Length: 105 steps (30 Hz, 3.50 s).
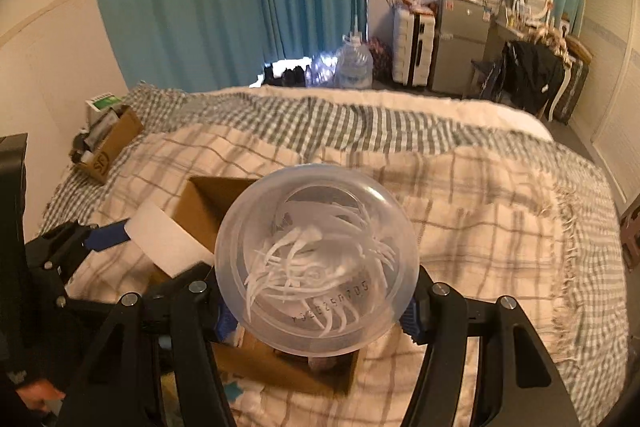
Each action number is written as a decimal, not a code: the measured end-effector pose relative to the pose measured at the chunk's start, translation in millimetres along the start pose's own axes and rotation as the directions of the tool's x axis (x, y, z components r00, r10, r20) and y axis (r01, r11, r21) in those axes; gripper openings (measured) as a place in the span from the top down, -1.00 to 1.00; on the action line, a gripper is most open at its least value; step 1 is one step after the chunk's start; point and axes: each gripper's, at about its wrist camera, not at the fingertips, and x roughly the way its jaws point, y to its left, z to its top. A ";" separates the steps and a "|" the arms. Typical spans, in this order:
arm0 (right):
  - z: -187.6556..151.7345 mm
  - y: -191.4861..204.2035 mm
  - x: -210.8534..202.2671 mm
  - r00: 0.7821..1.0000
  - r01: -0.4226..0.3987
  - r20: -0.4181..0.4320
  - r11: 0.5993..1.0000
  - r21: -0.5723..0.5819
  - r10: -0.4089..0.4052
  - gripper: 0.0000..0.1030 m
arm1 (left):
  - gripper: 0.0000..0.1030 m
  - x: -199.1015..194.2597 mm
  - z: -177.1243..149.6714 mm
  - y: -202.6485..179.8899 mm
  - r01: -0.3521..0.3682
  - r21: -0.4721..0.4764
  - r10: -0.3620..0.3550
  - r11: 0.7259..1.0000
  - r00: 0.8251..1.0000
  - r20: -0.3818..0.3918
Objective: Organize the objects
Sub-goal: 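Carry the tape roll and bottle over the box and open both tools, then grasp the grey plastic clip with the right tool, then grasp the white earbud case with the left tool while the right tool holds the clip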
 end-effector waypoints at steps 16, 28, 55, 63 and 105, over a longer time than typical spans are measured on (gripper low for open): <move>1.4 -4.9 -40.9 0.995 -0.023 0.100 0.999 0.036 0.020 -0.64 | -0.98 -23.3 -11.0 9.0 -0.004 -0.042 0.004 0.999 1.000 0.006; -39.5 29.4 -173.6 0.986 0.027 0.165 0.997 -0.068 -0.016 -0.71 | -1.00 -169.1 -57.8 37.4 -0.095 -0.090 0.105 0.991 0.987 0.124; -233.8 147.1 -30.7 0.948 -0.168 -0.311 0.943 -0.288 0.074 -0.70 | -1.00 -113.1 -227.9 84.3 -0.164 -0.236 0.141 0.958 0.984 -0.112; -242.3 154.4 -10.5 0.928 -0.152 -0.370 0.943 -0.297 0.033 -0.31 | -1.00 -105.8 -236.1 97.4 -0.140 -0.298 0.103 0.944 0.985 -0.137; -200.3 47.3 -72.0 0.975 -0.099 -0.209 0.990 -0.104 0.075 0.83 | -0.46 -23.0 -215.3 -12.8 -0.047 -0.061 0.027 0.997 0.954 -0.299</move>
